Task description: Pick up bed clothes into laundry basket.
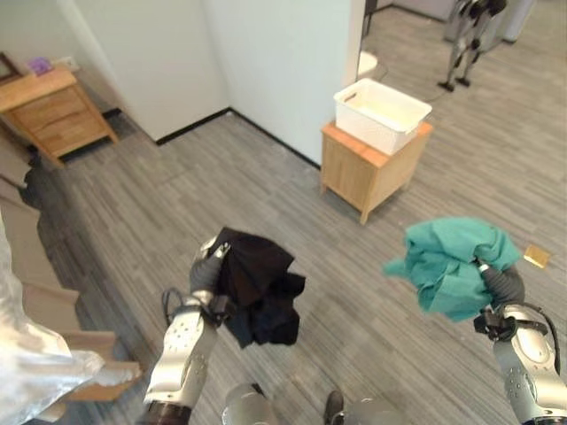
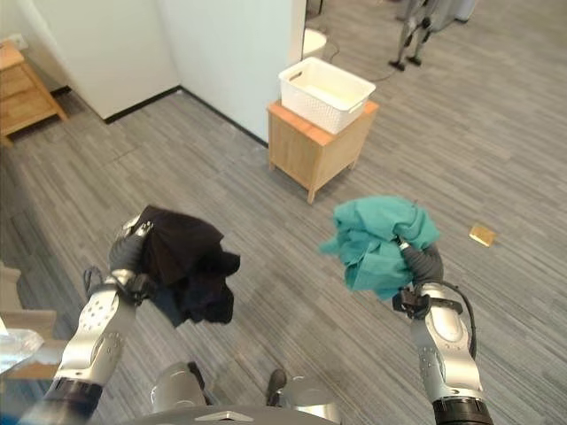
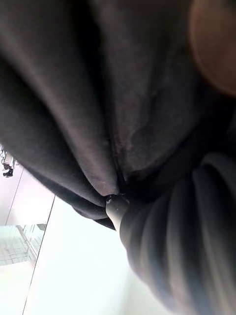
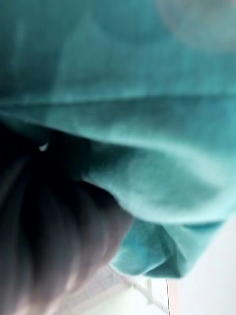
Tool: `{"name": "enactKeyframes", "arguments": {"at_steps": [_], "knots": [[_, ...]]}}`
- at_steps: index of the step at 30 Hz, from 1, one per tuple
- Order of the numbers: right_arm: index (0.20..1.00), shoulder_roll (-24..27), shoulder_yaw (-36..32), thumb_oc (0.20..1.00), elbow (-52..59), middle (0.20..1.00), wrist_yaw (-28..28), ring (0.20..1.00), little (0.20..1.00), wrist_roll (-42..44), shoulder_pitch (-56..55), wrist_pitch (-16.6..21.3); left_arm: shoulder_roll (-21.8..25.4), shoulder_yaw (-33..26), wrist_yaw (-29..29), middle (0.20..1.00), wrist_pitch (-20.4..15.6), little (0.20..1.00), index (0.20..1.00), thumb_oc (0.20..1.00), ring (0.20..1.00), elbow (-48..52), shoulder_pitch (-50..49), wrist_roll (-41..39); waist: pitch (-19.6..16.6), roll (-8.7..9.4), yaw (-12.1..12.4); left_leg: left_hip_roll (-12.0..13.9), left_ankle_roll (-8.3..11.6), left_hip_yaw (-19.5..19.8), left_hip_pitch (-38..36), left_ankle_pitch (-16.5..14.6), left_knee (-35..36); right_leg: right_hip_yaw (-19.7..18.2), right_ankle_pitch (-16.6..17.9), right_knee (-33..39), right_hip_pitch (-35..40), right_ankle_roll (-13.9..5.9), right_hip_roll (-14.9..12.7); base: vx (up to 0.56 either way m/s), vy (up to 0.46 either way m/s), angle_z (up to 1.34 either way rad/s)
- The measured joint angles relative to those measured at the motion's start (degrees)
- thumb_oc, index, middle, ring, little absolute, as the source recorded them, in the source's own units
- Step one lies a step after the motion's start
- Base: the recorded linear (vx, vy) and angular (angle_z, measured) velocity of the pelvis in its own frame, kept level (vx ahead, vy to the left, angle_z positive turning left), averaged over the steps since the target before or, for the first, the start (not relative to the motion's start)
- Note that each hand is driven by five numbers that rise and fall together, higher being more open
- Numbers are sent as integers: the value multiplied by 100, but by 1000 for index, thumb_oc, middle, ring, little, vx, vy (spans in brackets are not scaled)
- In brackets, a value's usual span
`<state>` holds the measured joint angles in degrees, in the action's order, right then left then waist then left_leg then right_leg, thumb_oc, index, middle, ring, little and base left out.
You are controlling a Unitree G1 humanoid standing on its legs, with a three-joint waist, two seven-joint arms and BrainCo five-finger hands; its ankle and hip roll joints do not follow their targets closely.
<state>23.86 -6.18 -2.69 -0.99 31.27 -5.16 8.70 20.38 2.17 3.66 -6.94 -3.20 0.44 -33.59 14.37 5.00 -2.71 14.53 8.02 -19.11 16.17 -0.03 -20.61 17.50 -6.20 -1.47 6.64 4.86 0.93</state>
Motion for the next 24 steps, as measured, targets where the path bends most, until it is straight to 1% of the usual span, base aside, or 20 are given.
{"name": "enactKeyframes", "arguments": {"at_steps": [1, 2, 3, 5, 6, 7, 9, 12, 13, 14, 15, 16, 17, 18, 19, 20, 21, 22, 23, 24], "knots": [[200, 1, 2, 200, -8, 200, 3, 200, 200, -3, -6, -13, 2, -15, 15, 200, 2, 200, 200, 200, 200, -28, -59, 0, 39, -30, 36, -172, -113, 122, -76, 104, 703, -41, -18, 43, 117, -30, 42, 365, 142, -32], [200, -10, -2, 200, -32, 200, 7, 200, 200, -31, -60, -5, 7, -18, 17, 200, 4, 200, 200, 200, 200, -65, -96, 1, 49, -53, 39, -291, -238, 120, 7, 190, 951, -147, -34, 104, 248, -57, 104, 522, 189, -44], [200, 1, 2, 200, -59, 200, 3, 200, 200, -208, -147, -1, 4, -34, 10, 200, 3, 200, 200, 200, 200, -140, -110, 6, 48, -105, 96, -514, -314, 363, -27, 272, 1563, -299, -90, 234, 413, -150, 146, 386, 133, -53], [200, 75, -22, 200, -67, 200, 3, 200, 200, -418, -209, -11, 3, -109, 17, 200, 4, 200, 200, 200, 200, -173, -104, 16, 62, -290, 158, -586, -416, 610, -19, 348, 2342, -607, -105, 402, 501, -175, 327, 357, 101, -70], [200, 80, -21, 200, -70, 200, 2, 200, 200, -448, -221, -27, 5, -176, 24, 200, 5, 200, 200, 200, 200, -177, -98, 17, 92, -340, 155, -606, -445, 612, -17, 370, 2468, -649, -100, 460, 578, -167, 372, 447, 124, -52], [200, 84, -22, 200, -69, 200, 0, 200, 200, -463, -285, -50, -1, -208, 24, 200, 5, 200, 200, 200, 200, -228, -71, 23, 121, -338, 104, -618, -472, 607, 73, 473, 2441, -767, -134, 535, 689, -220, 386, 623, 215, -71], [200, 100, -102, 200, -74, 200, 14, 200, 200, -577, -393, -63, -11, -278, 32, 200, 6, 200, 200, 200, 200, -282, -76, 51, 138, -320, 152, -549, -437, 803, 58, 550, 2439, -1238, -247, 640, 950, -402, 327, 569, 224, -94], [200, 161, -283, 200, -64, 200, 12, 200, 200, -611, -443, -71, -26, -262, 32, 200, 6, 200, 200, 200, 200, -273, -80, 65, 132, -353, 186, -459, -421, 1257, 26, 668, 2241, -1630, -375, 681, 1219, -599, 136, 430, 253, -89], [200, 167, -398, 200, -52, 200, 8, 200, 200, -607, -533, -73, -69, -277, 32, 200, 4, 200, 200, 200, 200, -274, -63, 63, 170, -282, 161, -545, -404, 1307, 12, 933, 1778, -1824, -517, 672, 1450, -711, -113, 426, 298, -86], [200, 126, -407, 200, -43, 200, 8, 200, 200, -606, -572, -84, -70, -273, 36, 200, 5, 200, 200, 200, 200, -287, -69, 62, 183, -182, 123, -619, -466, 1089, 56, 1010, 1284, -1829, -536, 579, 1521, -737, -315, 493, 343, -76], [200, 52, -397, 200, -41, 200, 7, 200, 200, -606, -595, -88, -63, -259, 34, 200, 6, 200, 200, 200, 200, -326, -56, 63, 183, -145, 104, -663, -534, 983, 73, 899, 1029, -1773, -563, 319, 1453, -772, -433, 169, 109, -47], [200, 4, -395, 200, -4, 200, 8, 200, 200, -606, -692, -87, -60, -237, 30, 200, 10, 200, 200, 200, 200, -326, -48, 63, 168, -108, 96, -769, -635, 935, 20, 836, 1023, -1678, -545, 48, 1337, -803, -572, 392, 293, -23], [200, -50, -396, 200, 36, 200, 15, 200, 200, -606, -744, -98, -29, -242, 43, 200, 12, 200, 200, 200, 200, -259, 26, 64, 155, -60, 83, -865, -706, 846, -11, 609, 936, -1633, -437, -154, 1249, -866, -717, 482, 412, -31], [200, -162, -302, 200, 96, 200, 5, 200, 200, -610, -670, -99, 120, -278, 55, 200, -4, 200, 200, 200, 200, -162, 72, 64, 143, 0, 170, -983, -839, 566, -134, 296, 884, -1776, -375, -1081, 808, -878, -918, 473, 416, -48], [200, -183, -143, 200, 112, 200, 9, 200, 200, -617, -563, -102, 186, -343, 57, 200, -9, 200, 200, 200, 200, -159, 23, 64, 140, -3, 202, -1012, -825, 431, -288, 212, 1004, -1835, -334, -1970, 336, -902, -1027, 468, 479, -53], [200, -122, 29, 200, 314, 200, 36, 200, 200, -832, -604, -111, 272, -349, 63, 200, -4, 200, 200, 200, 200, -164, 3, 67, 127, -26, 155, -1201, -882, 431, -540, 248, 1208, -1789, -257, -3115, -183, -940, -1248, 293, 392, -29], [200, -122, 29, 200, 314, 200, 36, 200, 200, -832, -604, -111, 272, -349, 63, 200, -4, 200, 200, 200, 200, -164, 3, 67, 127, -26, 155, -1201, -882, 431, -540, 248, 1208, -1789, -257, -3115, -183, -940, -1248, 293, 388, 8], [200, -184, 40, 200, 483, 200, 15, 200, 200, -1069, -571, -107, 343, -407, 105, 200, -10, 200, 200, 200, 200, -126, 78, 106, 125, -32, 116, -1476, -1332, 394, -733, -62, 1197, -1806, -268, -3809, -827, -1098, -1571, 475, 464, 24], [200, -274, 116, 200, 523, 200, 2, 200, 200, -1069, -419, -105, 415, -457, 188, 200, 9, 200, 200, 200, 200, -106, 125, 129, 170, -118, 28, -1569, -1593, 338, -848, -254, 1156, -1670, -196, -4325, -1459, -1109, -1734, 391, 329, 23], [200, -236, 256, 200, 567, 200, 0, 200, 200, -1068, -371, -113, 478, -475, 243, 200, 21, 200, 200, 200, 200, -90, 109, 151, 234, -227, -21, -1567, -1781, 341, -994, -381, 1159, -1630, -145, -4430, -1712, -1131, -1705, 563, 418, 2]]}}
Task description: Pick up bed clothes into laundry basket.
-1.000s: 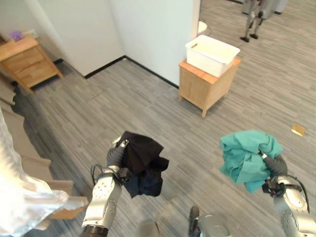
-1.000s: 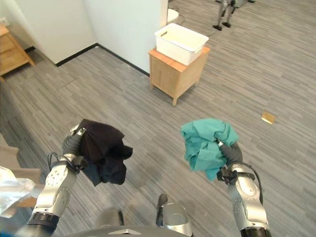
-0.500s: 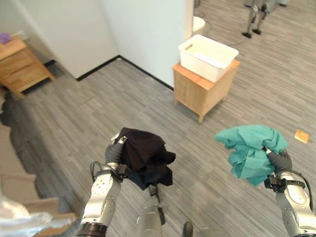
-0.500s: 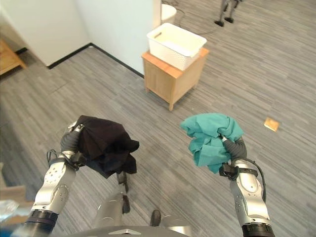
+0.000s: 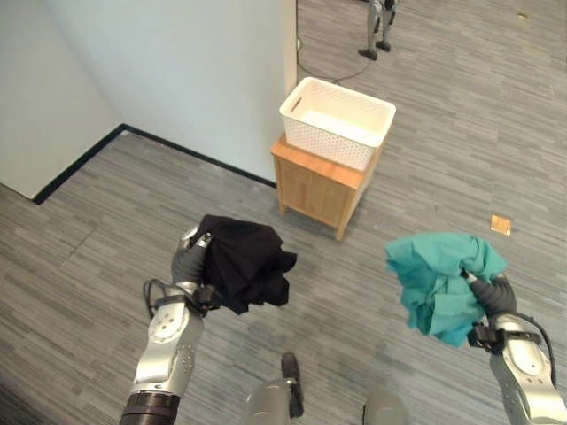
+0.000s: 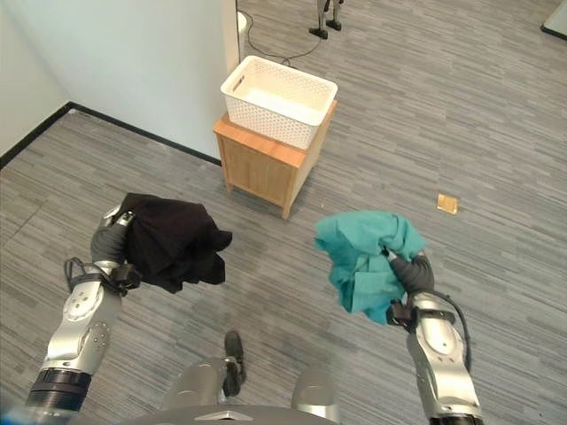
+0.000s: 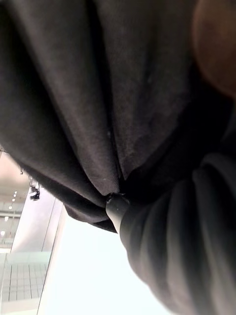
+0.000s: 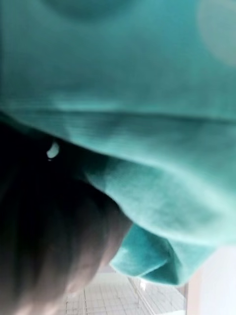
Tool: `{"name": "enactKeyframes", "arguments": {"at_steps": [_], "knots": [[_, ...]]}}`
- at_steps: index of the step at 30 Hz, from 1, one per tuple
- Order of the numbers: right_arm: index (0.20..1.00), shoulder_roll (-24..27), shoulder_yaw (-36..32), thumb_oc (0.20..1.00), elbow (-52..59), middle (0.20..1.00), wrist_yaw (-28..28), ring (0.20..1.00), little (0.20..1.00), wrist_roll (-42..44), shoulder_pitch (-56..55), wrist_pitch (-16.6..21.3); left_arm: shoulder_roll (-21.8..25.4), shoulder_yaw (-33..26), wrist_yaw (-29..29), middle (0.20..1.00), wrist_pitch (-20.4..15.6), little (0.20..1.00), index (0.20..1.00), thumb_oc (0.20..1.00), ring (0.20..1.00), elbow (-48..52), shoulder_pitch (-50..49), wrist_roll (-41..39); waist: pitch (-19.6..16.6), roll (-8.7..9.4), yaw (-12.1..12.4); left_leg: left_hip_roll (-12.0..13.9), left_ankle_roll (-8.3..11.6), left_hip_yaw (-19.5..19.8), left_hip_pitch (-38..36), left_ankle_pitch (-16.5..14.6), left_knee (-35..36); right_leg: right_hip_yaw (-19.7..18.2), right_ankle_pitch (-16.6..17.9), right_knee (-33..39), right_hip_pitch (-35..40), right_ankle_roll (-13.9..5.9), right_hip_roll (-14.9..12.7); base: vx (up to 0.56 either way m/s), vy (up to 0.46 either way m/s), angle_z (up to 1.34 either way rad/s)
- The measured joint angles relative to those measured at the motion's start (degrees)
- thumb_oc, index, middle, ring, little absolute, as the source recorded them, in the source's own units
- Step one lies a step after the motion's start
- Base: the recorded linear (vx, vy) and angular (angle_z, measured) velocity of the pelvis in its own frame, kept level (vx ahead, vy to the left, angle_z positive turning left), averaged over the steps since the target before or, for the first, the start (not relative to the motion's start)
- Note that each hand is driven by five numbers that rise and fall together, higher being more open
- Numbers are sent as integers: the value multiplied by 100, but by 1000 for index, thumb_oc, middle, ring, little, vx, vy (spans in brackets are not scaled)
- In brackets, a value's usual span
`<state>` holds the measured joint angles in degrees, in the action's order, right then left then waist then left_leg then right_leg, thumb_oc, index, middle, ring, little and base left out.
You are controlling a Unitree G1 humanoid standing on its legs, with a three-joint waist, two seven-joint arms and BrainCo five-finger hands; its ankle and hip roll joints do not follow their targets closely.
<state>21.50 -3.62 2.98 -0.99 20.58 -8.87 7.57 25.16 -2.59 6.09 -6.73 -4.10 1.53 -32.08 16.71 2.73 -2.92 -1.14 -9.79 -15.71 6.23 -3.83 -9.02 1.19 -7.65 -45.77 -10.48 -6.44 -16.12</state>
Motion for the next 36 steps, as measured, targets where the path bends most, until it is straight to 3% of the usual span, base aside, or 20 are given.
{"name": "enactKeyframes", "arguments": {"at_steps": [1, 3, 6, 9, 11, 12, 13, 14, 15, 16, 18, 20, 21, 23, 25, 29, 30, 32, 34, 36], "knots": [[200, -40, 12, 200, 65, 200, 65, 200, 200, -31, -39, 4, 9, -5, 18, 200, 2, 200, 200, 200, 200, 2, -25, 79, 44, -114, 11, -19, 288, -43, -265, 189, 165, 324, -41, -252, -258, -10, -123, 436, 181, -8], [200, 41, 14, 200, 73, 200, 86, 200, 200, -39, -255, -5, -29, -12, 12, 200, -7, 200, 200, 200, 200, 96, -124, 137, -17, -264, -116, -46, 363, -75, -570, 10, 403, 407, -19, -141, -643, -26, 22, 441, 130, -10], [200, 123, -248, 200, 14, 200, 127, 200, 200, -31, -489, -58, -206, -356, 35, 200, -149, 200, 200, 200, 200, 150, -352, 136, -11, -254, -268, -188, 858, -271, -979, -267, 862, 1525, 100, 2230, -1241, -88, 414, 467, -56, -25], [200, 118, -324, 200, -130, 200, 118, 200, 200, -12, -532, -87, -254, -194, 46, 200, -37, 200, 200, 200, 200, -77, -328, 205, -73, -92, -508, -412, 730, -185, -1331, -301, 899, 2132, 678, 3651, -1111, 79, 640, 251, -112, 25], [200, 110, -303, 200, -263, 200, 118, 200, 200, 88, -506, -119, -279, 59, 9, 200, -19, 200, 200, 200, 200, -85, -240, 221, -114, -113, -511, -427, 743, -84, -1500, -330, 890, 1885, 868, 3655, -941, 403, 885, 267, -217, 51], [200, 116, -191, 200, -474, 200, 135, 200, 200, 90, -366, -135, -372, 131, -23, 200, -18, 200, 200, 200, 200, -89, -267, 234, -150, -113, -379, -352, 884, -113, -1767, -414, 806, 1946, 963, 3512, -587, 852, 1198, 246, -310, 15], [200, 105, -117, 200, -637, 200, 136, 200, 200, 89, -263, -148, -452, 125, -27, 200, -18, 200, 200, 200, 200, -108, -293, 186, -207, -17, -254, -335, 1088, -176, -1756, -582, 312, 2068, 989, 3514, -303, 1112, 1355, 207, -338, -9], [200, 127, -51, 200, -653, 200, 138, 200, 200, 89, -269, -152, -483, 149, -32, 200, -26, 200, 200, 200, 200, -128, -367, 175, -390, 280, -127, -454, 1167, -318, -1571, -628, -431, 2046, 1277, 3959, 117, 1667, 1357, 217, -341, -14], [200, 157, -47, 200, -642, 200, 138, 200, 200, 94, -232, -143, -507, 156, -32, 200, -26, 200, 200, 200, 200, -131, -387, 168, -426, 315, -106, -446, 1176, -337, -1481, -621, -652, 2056, 1166, 4082, 234, 1716, 1364, 207, -234, -15], [200, 253, -152, 200, -681, 200, 86, 200, 200, 323, -26, -63, -748, 165, -26, 200, -20, 200, 200, 200, 200, -119, -429, 57, -499, 69, 19, 127, 1249, -405, -489, -450, -2938, 2036, 1019, 4364, 537, 1732, 1544, 195, -129, -7], [200, 262, -177, 200, -677, 200, -9, 200, 200, 476, 181, -11, -686, 223, -57, 200, -22, 200, 200, 200, 200, -17, -585, 57, -506, -93, 236, 1056, 1376, -17, 509, -456, -4415, 1838, 843, 4479, 1039, 1714, 1942, 249, -6, -48], [200, 260, -119, 200, -642, 200, -14, 200, 200, 476, 243, 0, -569, 207, -49, 200, -13, 200, 200, 200, 200, -144, -605, 57, -499, 24, 258, 1285, 1441, 229, 710, -459, -3506, 1740, 754, 4499, 1203, 1599, 1950, 320, 140, -60], [200, 271, -107, 200, -586, 200, -4, 200, 200, 473, 277, 22, -521, 209, -31, 200, -5, 200, 200, 200, 200, -238, -607, 58, -486, 57, 189, 1486, 1429, 295, 760, -437, -2382, 1592, 673, 4514, 1359, 1451, 1940, 301, 170, -50], [200, 306, -119, 200, -609, 200, -11, 200, 200, 466, 182, 19, -523, 204, -25, 200, 1, 200, 200, 200, 200, -346, -581, 59, -483, 37, 128, 1435, 1538, 646, 506, -159, -523, 1451, 550, 4538, 1525, 1251, 1928, 248, 138, -52], [200, 324, -83, 200, -697, 200, -14, 200, 200, 452, 131, 9, -527, 180, -14, 200, -3, 200, 200, 200, 200, -364, -590, 60, -453, 39, 160, 1199, 1577, 1197, 415, 69, 261, 1117, 485, 4609, 1655, 1152, 1904, 200, 96, -65], [200, 815, -82, 200, -740, 200, 79, 200, 200, 134, 40, -28, -581, 190, -31, 200, -6, 200, 200, 200, 200, -365, -597, 64, -410, -277, 126, 851, 1357, 1281, 22, 680, 697, 747, 312, 4709, 2099, 871, 1942, 168, 134, -64], [200, 1087, -100, 200, -727, 200, 121, 200, 200, -7, -21, -23, -622, 229, -38, 200, -14, 200, 200, 200, 200, -317, -623, 63, -453, -457, 104, 869, 1335, 1333, -87, 1072, 721, 701, 239, 4688, 2175, 783, 2033, 116, 130, -23], [200, 1834, 105, 200, -885, 200, 347, 200, 200, -582, 10, -139, -614, 276, -162, 200, -16, 200, 200, 200, 200, -373, -484, -158, -444, -260, 71, 647, 1364, 1216, -327, 1041, 1011, 646, 179, 4673, 2183, 648, 1740, 93, 115, -13], [200, 2692, -83, 200, -1497, 200, 522, 200, 200, -1058, 416, -149, -469, 344, -345, 200, -20, 200, 200, 200, 200, -326, -354, -388, -454, -150, 18, 335, 1085, 1096, -471, 1181, 1417, 610, 130, 4667, 2166, 413, 1440, 73, 148, -3], [200, 2872, -74, 200, -1823, 200, 513, 200, 200, -1075, 731, -153, -256, 423, -397, 200, -21, 200, 200, 200, 200, -325, -315, -399, -463, -82, -19, 197, 1000, 1117, -502, 1172, 1429, 622, 64, 4558, 2151, 291, 1290, 47, 105, 5]]}}
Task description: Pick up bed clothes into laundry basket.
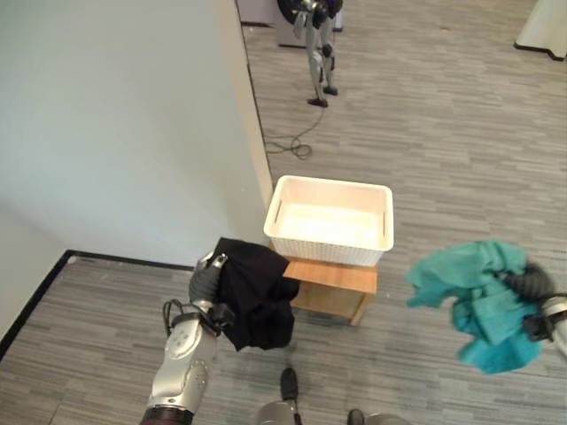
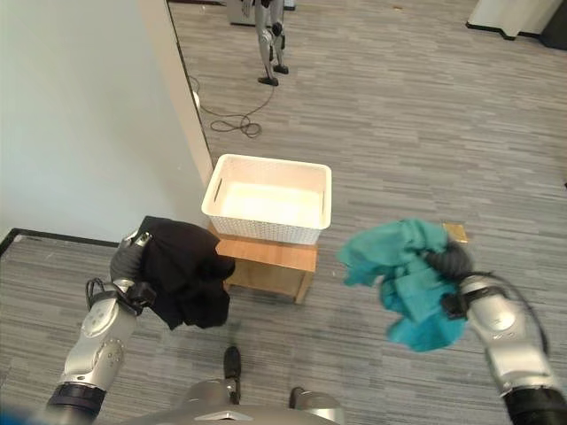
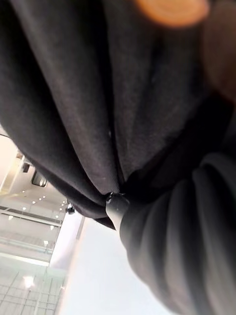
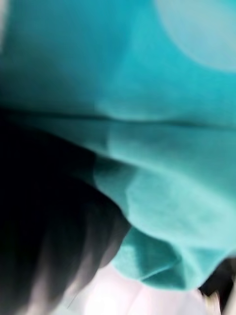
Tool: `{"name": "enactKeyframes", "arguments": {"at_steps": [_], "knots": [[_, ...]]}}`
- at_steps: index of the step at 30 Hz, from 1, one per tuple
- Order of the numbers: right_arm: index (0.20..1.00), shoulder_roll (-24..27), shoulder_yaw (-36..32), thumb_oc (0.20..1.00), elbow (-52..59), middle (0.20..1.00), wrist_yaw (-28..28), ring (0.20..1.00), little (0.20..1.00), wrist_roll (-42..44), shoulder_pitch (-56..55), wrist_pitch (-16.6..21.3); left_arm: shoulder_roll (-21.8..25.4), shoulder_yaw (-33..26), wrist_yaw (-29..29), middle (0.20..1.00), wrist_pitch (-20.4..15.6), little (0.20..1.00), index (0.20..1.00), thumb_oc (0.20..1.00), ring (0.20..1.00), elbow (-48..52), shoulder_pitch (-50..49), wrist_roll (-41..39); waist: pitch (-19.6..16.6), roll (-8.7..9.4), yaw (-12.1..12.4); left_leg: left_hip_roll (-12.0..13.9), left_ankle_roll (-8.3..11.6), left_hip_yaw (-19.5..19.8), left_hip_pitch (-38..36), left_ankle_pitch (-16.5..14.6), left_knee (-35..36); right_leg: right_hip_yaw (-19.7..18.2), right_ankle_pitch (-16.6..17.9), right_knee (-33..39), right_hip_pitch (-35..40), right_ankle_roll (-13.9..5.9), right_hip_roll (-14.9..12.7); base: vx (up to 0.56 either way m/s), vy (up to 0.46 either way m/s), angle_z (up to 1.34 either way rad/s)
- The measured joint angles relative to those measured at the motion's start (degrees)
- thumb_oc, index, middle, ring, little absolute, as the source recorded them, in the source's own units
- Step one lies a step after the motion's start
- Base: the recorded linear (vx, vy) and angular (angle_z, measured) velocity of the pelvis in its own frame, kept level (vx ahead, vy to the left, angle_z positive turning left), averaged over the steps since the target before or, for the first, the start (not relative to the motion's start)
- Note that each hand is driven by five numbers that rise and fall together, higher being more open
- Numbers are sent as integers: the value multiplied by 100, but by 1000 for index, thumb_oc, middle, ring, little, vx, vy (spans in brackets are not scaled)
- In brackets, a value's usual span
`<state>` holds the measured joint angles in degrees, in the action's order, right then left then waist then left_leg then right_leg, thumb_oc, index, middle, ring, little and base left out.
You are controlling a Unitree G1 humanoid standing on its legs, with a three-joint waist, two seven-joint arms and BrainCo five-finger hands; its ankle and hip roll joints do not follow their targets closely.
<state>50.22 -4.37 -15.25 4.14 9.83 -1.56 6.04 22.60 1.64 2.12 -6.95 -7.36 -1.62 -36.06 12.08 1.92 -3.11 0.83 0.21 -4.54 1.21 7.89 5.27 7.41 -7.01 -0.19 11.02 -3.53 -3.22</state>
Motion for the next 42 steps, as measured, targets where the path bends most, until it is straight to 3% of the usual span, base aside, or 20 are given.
{"name": "enactKeyframes", "arguments": {"at_steps": [5, 7, 11, 12, 15, 17, 18, 19, 23, 27, 29, 32, 37, 38, 42], "knots": [[200, 236, 907, 200, -532, 200, 264, 200, 200, 10, 868, 48, 127, 101, -88, 200, -23, 200, 200, 200, 200, -10, 59, -214, -43, 111, 160, -194, -132, -61, -51, -96, 9, 10, 15, 42, 61, -185, -193, 66, 120, -2], [200, 757, 1574, 200, -837, 200, 437, 200, 200, -135, 1466, 33, 129, 143, -167, 200, -39, 200, 200, 200, 200, -24, -128, -421, -50, 113, 238, -236, -128, -87, -48, -130, 26, 20, 45, 195, 132, -224, -235, 34, 77, -3], [200, 912, 1837, 200, -1083, 200, 432, 200, 200, -198, 2163, 38, 137, 249, -230, 200, -29, 200, 200, 200, 200, -34, -382, -435, -60, 137, 384, -221, -161, -94, -29, -149, 35, 31, 58, 207, 117, -214, -222, 19, 61, -1], [200, 1206, 2539, 200, -1276, 200, 444, 200, 200, -357, 2763, 62, 136, 284, -297, 200, -22, 200, 200, 200, 200, -35, -473, -439, -60, 144, 421, -222, -160, -101, -12, -150, 34, 52, 76, 234, 110, -210, -221, 16, 54, 2], [200, 1399, 2971, 200, -1593, 200, 442, 200, 200, -719, 3333, 54, 146, 293, -353, 200, -7, 200, 200, 200, 200, -44, -572, -457, -132, 254, 546, -210, -169, -89, 88, -143, 31, 136, 82, 251, 41, -206, -214, 7, 51, 12], [200, 1649, 3950, 200, -1909, 200, 419, 200, 200, -1174, 4382, 62, 163, 282, -362, 200, 5, 200, 200, 200, 200, -61, -641, -615, -129, 286, 580, -223, -206, -64, 160, -116, 32, 173, 101, 266, 5, -226, -206, 2, 26, 11], [200, 1673, 4058, 200, -2040, 200, 386, 200, 200, -1311, 4660, 77, 165, 279, -366, 200, 4, 200, 200, 200, 200, -61, -653, -637, -135, 306, 610, -235, -215, -23, 179, -82, 23, 202, 111, 280, 4, -238, -208, 2, 45, 17], [200, 1647, 4785, 200, -2552, 200, 224, 200, 200, -1715, 5663, 64, 203, 271, -367, 200, 6, 200, 200, 200, 200, -61, -682, -644, -138, 354, 684, -254, -236, 23, 184, -52, 4, 242, 118, 306, 23, -249, -214, -22, 39, 17], [200, 1623, 5229, 200, -2848, 200, -49, 200, 200, -2195, 6809, 55, 239, 245, -381, 200, -1, 200, 200, 200, 200, -92, -655, -829, -142, 486, 890, -252, -231, 96, 284, -39, 3, 326, 119, 328, -27, -252, -193, -51, 13, 11], [200, 1503, 6542, 200, -2997, 200, -267, 200, 200, -2852, 8087, 218, 235, 239, -378, 200, -33, 200, 200, 200, 200, -266, -545, -1109, -144, 720, 1145, -217, -151, 234, 566, 5, 1, 490, 119, 325, -258, -251, -126, -36, 0, 16], [200, 1404, 6861, 200, -3043, 200, -298, 200, 200, -3047, 8366, 247, 235, 242, -365, 200, -44, 200, 200, 200, 200, -306, -540, -1109, -117, 828, 1242, -210, -125, 285, 663, 32, 0, 517, 121, 324, -340, -248, -104, -13, -1, 13], [200, 1331, 6778, 200, -3092, 200, -426, 200, 200, -3133, 8358, 274, 246, 253, -361, 200, -47, 200, 200, 200, 200, -312, -532, -1109, -57, 988, 1436, -219, -104, 370, 802, 52, 0, 602, 121, 328, -449, -248, -91, -14, -5, 16], [200, 1035, 6814, 200, -3497, 200, -552, 200, 200, -3364, 8315, 266, 263, 204, -356, 200, -110, 200, 200, 200, 200, -412, -502, -1226, 97, 1109, 1606, -239, -57, 479, 1008, 96, 0, 684, 126, 347, -594, -240, -73, -6, 6, 11], [200, 883, 6497, 200, -3727, 200, -631, 200, 200, -3364, 8194, 258, 257, 162, -337, 200, -129, 200, 200, 200, 200, -465, -497, -1331, 199, 1103, 1641, -253, -51, 527, 1068, 117, 0, 750, 135, 361, -626, -229, -70, 4, 22, 16], [200, 839, 6456, 200, -3792, 200, -629, 200, 200, -3503, 8068, 174, 266, -222, -220, 200, -158, 200, 200, 200, 200, -481, -489, -1330, 350, 1029, 1769, -274, -67, 543, 1237, 154, -1, 781, 187, 413, -764, -249, -69, 9, 21, 5]]}}
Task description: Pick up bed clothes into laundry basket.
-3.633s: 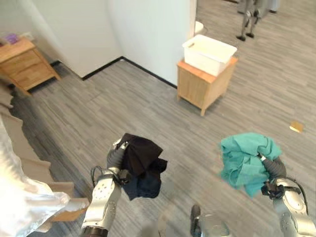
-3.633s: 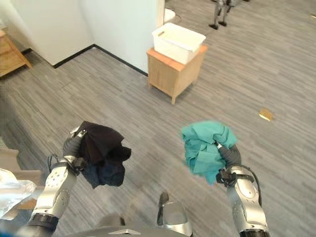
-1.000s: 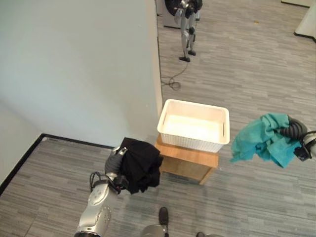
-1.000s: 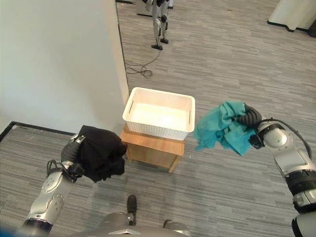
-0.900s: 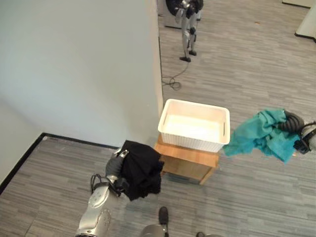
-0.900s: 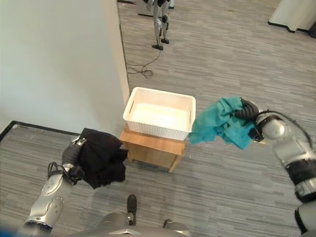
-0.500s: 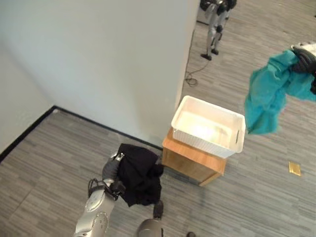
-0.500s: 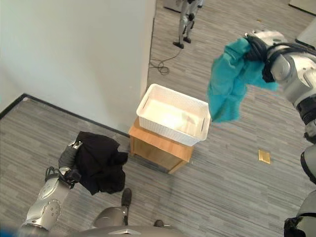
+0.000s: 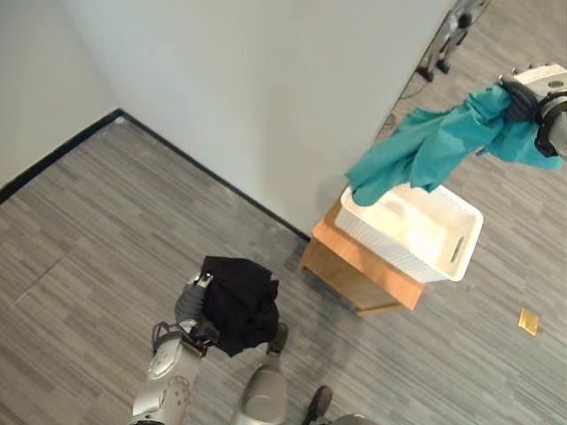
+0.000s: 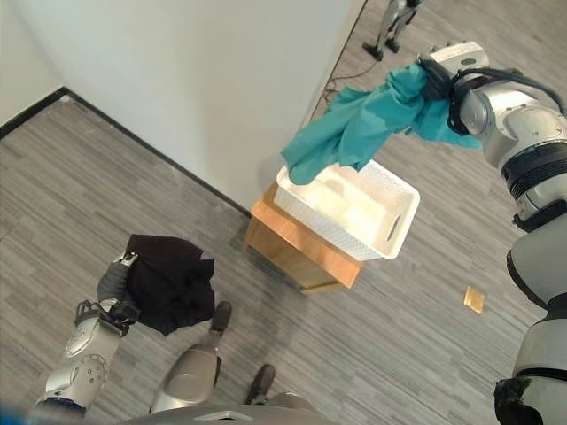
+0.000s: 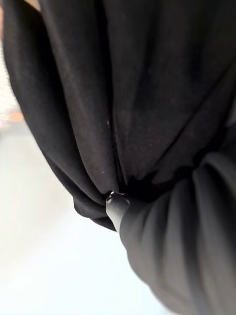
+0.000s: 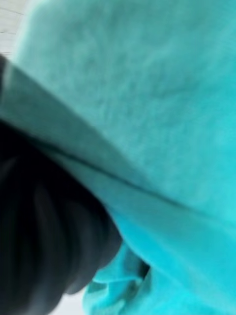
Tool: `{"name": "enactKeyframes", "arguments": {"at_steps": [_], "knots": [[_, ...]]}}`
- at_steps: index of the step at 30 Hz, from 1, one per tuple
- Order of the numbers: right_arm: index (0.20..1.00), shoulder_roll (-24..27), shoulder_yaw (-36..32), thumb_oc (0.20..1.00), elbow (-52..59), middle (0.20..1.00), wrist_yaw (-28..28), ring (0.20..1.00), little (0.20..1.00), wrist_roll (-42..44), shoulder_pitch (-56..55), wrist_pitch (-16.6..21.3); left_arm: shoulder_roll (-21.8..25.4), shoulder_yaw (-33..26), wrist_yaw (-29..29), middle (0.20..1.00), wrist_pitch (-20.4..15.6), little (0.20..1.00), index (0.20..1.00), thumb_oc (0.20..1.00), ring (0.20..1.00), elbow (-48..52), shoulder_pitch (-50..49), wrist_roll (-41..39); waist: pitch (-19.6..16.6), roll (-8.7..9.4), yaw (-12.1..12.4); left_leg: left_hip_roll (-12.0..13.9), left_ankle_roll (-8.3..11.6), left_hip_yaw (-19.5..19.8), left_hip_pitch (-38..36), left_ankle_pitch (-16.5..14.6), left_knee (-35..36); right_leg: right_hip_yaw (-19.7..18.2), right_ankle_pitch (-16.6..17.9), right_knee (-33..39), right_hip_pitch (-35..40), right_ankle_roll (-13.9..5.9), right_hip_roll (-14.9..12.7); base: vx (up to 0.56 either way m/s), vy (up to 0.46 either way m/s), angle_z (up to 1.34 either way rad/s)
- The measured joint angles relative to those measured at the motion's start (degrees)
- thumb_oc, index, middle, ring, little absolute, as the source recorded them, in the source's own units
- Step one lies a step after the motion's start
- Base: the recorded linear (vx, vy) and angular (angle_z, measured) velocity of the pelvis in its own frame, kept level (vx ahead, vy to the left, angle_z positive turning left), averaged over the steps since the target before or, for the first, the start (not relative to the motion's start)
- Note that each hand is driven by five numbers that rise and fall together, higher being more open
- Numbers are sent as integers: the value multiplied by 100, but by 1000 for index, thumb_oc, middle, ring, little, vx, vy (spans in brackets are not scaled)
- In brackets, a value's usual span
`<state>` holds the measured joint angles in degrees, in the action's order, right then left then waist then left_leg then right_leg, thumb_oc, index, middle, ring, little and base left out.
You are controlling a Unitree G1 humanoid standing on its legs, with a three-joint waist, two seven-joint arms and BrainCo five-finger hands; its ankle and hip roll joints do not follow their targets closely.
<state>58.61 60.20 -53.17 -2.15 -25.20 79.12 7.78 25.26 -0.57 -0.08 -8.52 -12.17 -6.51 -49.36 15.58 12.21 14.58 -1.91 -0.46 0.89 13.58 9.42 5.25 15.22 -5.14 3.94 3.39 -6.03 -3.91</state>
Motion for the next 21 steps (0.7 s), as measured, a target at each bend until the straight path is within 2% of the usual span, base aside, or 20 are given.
{"name": "enactKeyframes", "arguments": {"at_steps": [4, 8, 13, 17, 19, 21], "knots": [[200, -4, -16, 200, -2, 200, -2, 200, 200, -114, -9, -12, 24, -292, 141, 200, -145, 200, 200, 200, 200, 15, 21, -3, 140, -165, -2, -38, -38, -4, 32, 27, 0, -1, 29, 58, -7, -16, -29, 2, 4, 2], [200, -90, -75, 200, 3, 200, -3, 200, 200, -122, -10, -96, 183, -307, 209, 200, -197, 200, 200, 200, 200, 22, 108, -3, 237, -249, -25, -24, -18, -35, 61, 13, 0, -26, 65, 131, -18, -9, -20, -14, 19, -5], [200, -858, -123, 200, -251, 200, 34, 200, 200, -213, -110, -222, 191, -26, 216, 200, -261, 200, 200, 200, 200, 253, 307, -210, 436, -519, -38, 63, -21, -195, 180, 23, 0, -247, 177, 166, -210, 11, 17, -16, 25, -22], [200, -1228, -147, 200, -468, 200, 122, 200, 200, -373, -214, -247, 196, 51, 201, 200, -263, 200, 200, 200, 200, 483, 283, -211, 515, -680, -18, 64, -44, -200, 277, 45, 0, -257, 179, 168, -308, 12, 15, 0, 0, 0], [200, -1469, -235, 200, -572, 200, 154, 200, 200, -461, -302, -242, 196, 136, 198, 200, -261, 200, 200, 200, 200, 481, 325, -209, 509, -837, -21, 61, -54, -208, 374, 53, -1, -258, 180, 167, -407, 12, 13, 0, 16, 0], [200, -1497, -304, 200, -577, 200, 162, 200, 200, -547, -403, -234, 194, 199, 199, 200, -260, 200, 200, 200, 200, 473, 372, -209, 503, -954, -15, 55, -84, -210, 389, 75, -2, -254, 181, 166, -418, 11, 9, 1, 6, 2]]}}
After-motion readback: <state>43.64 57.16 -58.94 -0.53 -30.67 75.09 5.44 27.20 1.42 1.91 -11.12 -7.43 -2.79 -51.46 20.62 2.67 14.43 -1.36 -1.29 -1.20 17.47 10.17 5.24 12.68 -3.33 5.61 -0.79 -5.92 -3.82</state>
